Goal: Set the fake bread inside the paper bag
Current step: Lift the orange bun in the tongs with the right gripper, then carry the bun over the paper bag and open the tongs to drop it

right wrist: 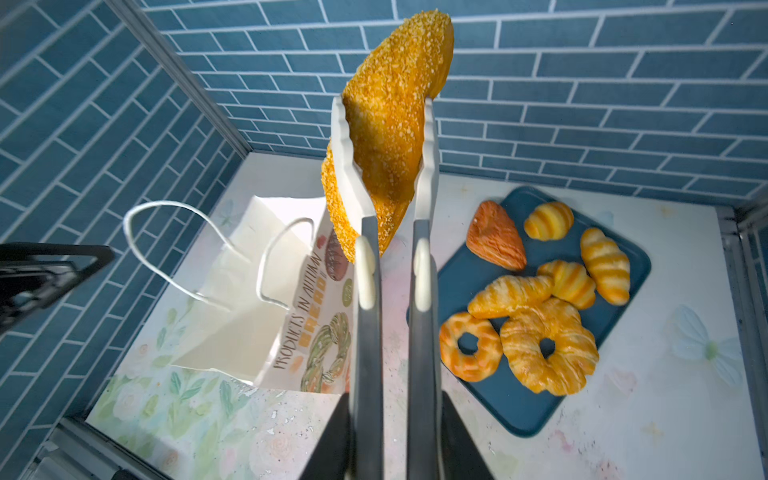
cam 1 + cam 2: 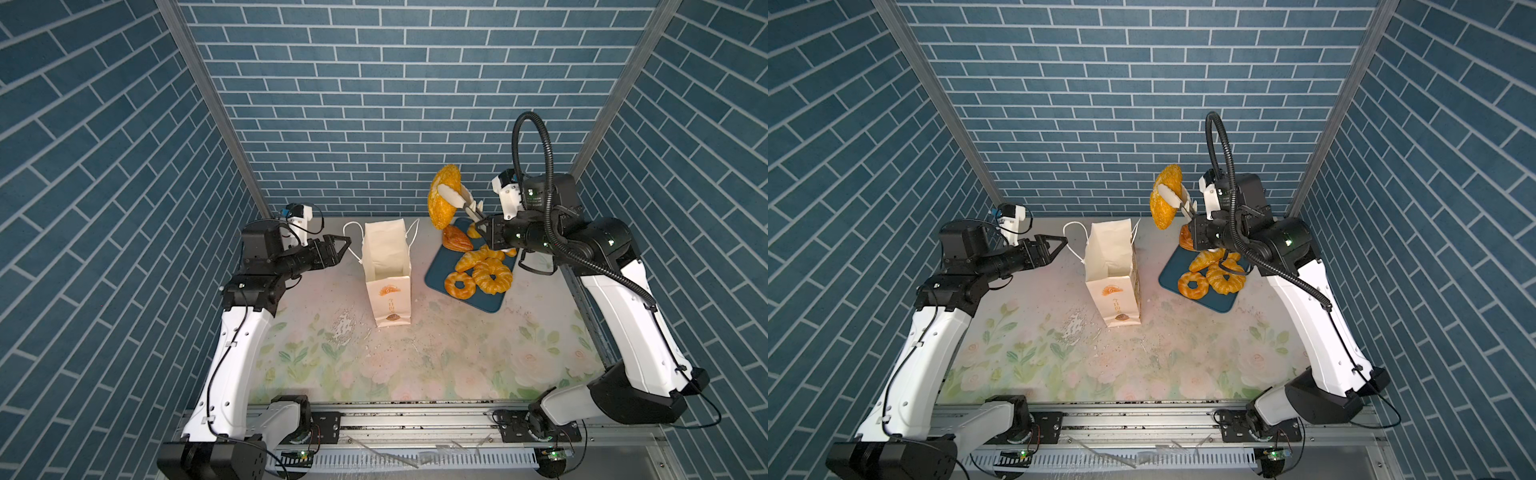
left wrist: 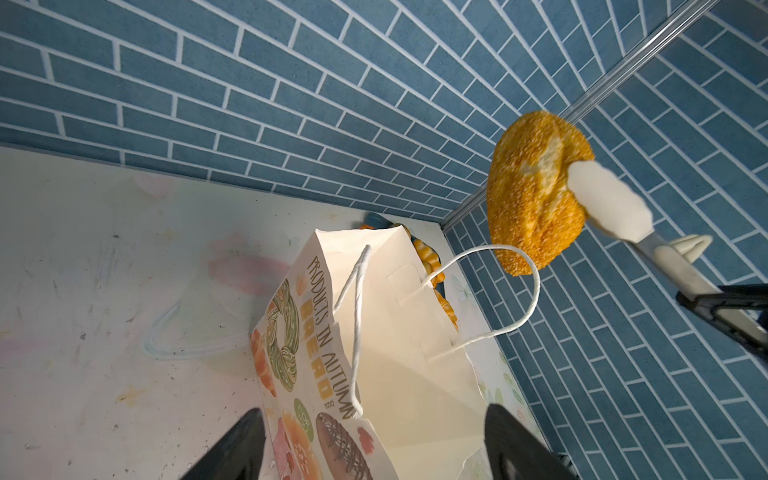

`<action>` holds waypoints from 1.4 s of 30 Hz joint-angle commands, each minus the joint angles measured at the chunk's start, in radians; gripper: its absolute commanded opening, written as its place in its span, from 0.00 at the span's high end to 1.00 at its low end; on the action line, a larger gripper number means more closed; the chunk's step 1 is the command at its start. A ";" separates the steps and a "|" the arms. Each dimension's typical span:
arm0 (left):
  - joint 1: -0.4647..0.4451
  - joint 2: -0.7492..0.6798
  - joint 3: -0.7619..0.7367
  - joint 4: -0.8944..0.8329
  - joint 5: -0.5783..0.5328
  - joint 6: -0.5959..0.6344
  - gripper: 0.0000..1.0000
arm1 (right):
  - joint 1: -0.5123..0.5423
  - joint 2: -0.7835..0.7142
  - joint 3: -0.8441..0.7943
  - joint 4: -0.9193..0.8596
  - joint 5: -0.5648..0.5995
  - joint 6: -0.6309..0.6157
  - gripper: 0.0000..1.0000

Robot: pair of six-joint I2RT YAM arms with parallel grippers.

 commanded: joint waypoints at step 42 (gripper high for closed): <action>-0.036 0.057 -0.065 0.152 -0.025 -0.080 0.77 | 0.320 0.245 0.193 -0.200 0.062 -0.131 0.65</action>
